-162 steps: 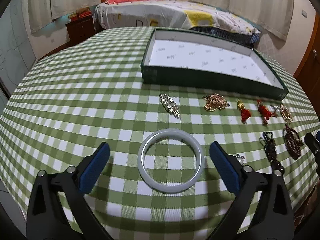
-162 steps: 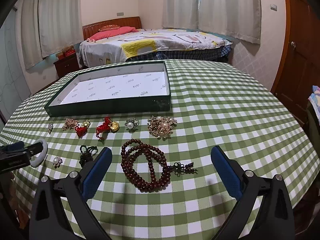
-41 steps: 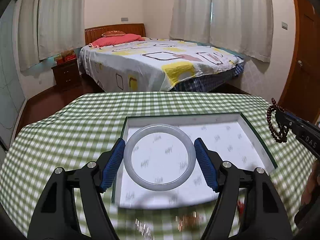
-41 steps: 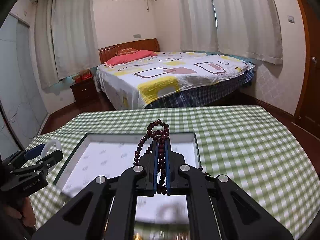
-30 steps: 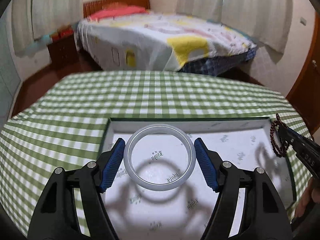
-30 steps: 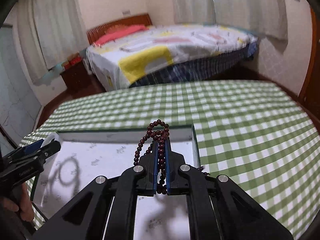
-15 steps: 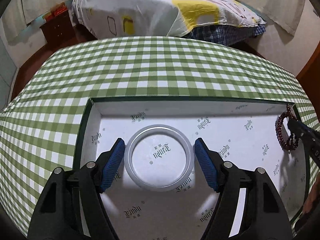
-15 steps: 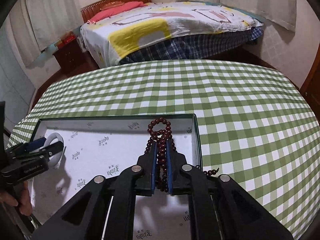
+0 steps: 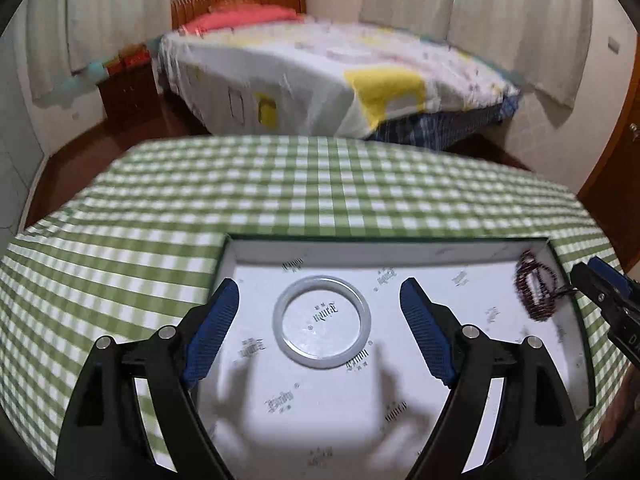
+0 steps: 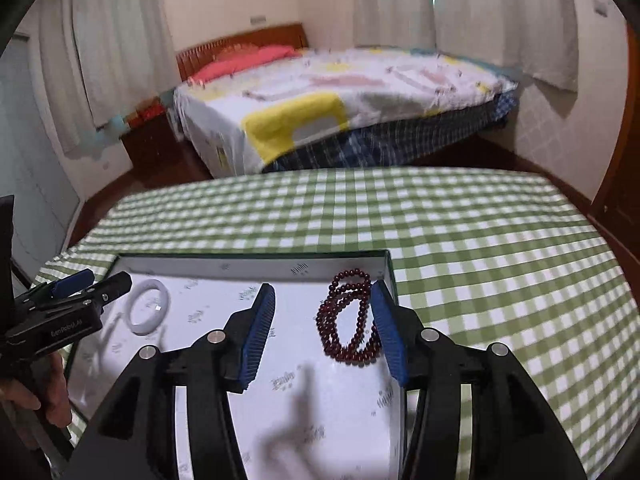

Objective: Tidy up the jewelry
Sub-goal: 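Carry the bangle into the green box and open the left tool while the right tool releases the beads there, then withdraw the left tool from the box while the right tool grasps the black beaded cord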

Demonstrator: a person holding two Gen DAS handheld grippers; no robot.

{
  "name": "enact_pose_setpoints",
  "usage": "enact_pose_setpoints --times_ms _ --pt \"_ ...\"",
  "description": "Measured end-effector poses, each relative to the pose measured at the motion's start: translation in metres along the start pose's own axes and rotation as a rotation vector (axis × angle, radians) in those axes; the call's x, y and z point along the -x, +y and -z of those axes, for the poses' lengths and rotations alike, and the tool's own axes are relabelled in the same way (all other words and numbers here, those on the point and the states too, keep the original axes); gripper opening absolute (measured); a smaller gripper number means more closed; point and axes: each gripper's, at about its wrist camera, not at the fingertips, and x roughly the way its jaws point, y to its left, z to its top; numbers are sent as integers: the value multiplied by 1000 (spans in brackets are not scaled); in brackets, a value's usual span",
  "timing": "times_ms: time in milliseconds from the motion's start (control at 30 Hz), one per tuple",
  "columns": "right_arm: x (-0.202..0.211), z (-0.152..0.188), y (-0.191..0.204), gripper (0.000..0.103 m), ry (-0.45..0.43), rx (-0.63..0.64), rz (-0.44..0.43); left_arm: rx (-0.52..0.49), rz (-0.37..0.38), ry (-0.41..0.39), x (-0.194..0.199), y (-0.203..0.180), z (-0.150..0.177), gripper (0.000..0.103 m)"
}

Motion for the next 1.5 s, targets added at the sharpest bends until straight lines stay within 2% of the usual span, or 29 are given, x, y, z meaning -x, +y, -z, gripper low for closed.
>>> enact_pose_setpoints --times_ms 167,300,567,800,1133,1267,1333,1433,1500 --pt "46 20 12 50 -85 9 0 8 4 -93 51 4 15 81" --pt "86 49 21 50 -141 24 6 18 5 -128 87 6 35 81" --pt "141 113 38 50 -189 64 24 27 -38 -170 149 15 96 81" --pt "165 162 45 50 -163 63 13 36 -95 -157 176 26 149 81" --pt "169 212 62 49 -80 109 -32 69 -133 -133 203 43 209 81" --pt "165 221 64 48 -58 107 -34 85 -139 -106 203 49 225 81" --pt "161 223 65 43 -41 108 -35 90 -143 -97 202 52 231 81" --pt "155 227 68 42 -25 113 -34 90 -145 -90 201 53 233 81" --pt "150 228 71 37 -9 123 -34 90 -143 -92 202 52 234 81"
